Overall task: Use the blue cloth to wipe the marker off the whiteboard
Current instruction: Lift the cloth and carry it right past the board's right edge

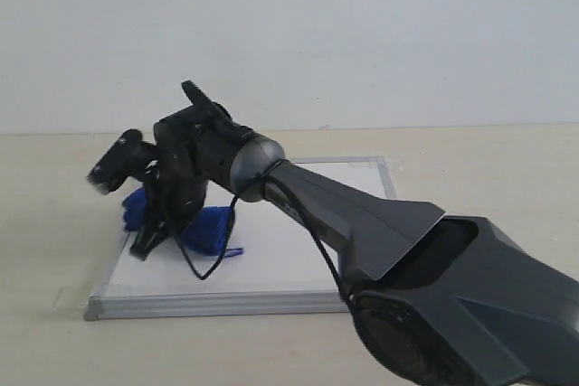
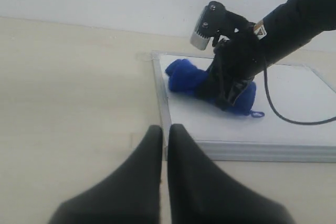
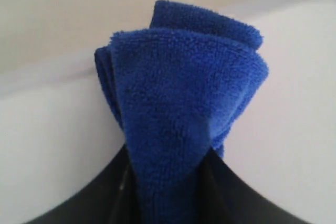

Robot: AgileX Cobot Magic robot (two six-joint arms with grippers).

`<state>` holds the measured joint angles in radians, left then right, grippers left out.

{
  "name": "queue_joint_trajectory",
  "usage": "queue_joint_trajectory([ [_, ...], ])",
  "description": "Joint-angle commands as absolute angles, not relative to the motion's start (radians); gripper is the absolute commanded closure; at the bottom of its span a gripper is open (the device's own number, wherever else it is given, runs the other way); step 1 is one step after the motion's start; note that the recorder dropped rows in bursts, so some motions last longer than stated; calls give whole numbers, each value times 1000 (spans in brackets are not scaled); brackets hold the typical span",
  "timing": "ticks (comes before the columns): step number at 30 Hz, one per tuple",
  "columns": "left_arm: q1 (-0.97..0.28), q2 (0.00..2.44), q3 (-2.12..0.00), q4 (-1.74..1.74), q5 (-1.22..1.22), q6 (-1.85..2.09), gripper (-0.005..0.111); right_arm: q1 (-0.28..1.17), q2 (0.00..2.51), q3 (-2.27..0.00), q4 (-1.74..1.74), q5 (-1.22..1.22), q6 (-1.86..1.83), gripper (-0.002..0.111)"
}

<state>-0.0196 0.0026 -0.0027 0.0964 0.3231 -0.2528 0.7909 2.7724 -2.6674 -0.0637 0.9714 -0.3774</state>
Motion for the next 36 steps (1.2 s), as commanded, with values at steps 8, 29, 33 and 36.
queue_joint_trajectory([
  [8, -22, 0, 0, 97, 314, -263, 103, 803, 2666, -2664, -279, 1208, -219, 109],
  [29, -22, 0, 0, 97, 314, -263, 103, 809, 2411, -2290, -193, 1221, -144, 109],
  [33, -22, 0, 0, 97, 314, -263, 103, 807, 2270, -2050, -193, 1160, -129, 109],
  [36, -22, 0, 0, 97, 314, -263, 103, 784, 2152, -1877, -197, 1084, -95, 109],
])
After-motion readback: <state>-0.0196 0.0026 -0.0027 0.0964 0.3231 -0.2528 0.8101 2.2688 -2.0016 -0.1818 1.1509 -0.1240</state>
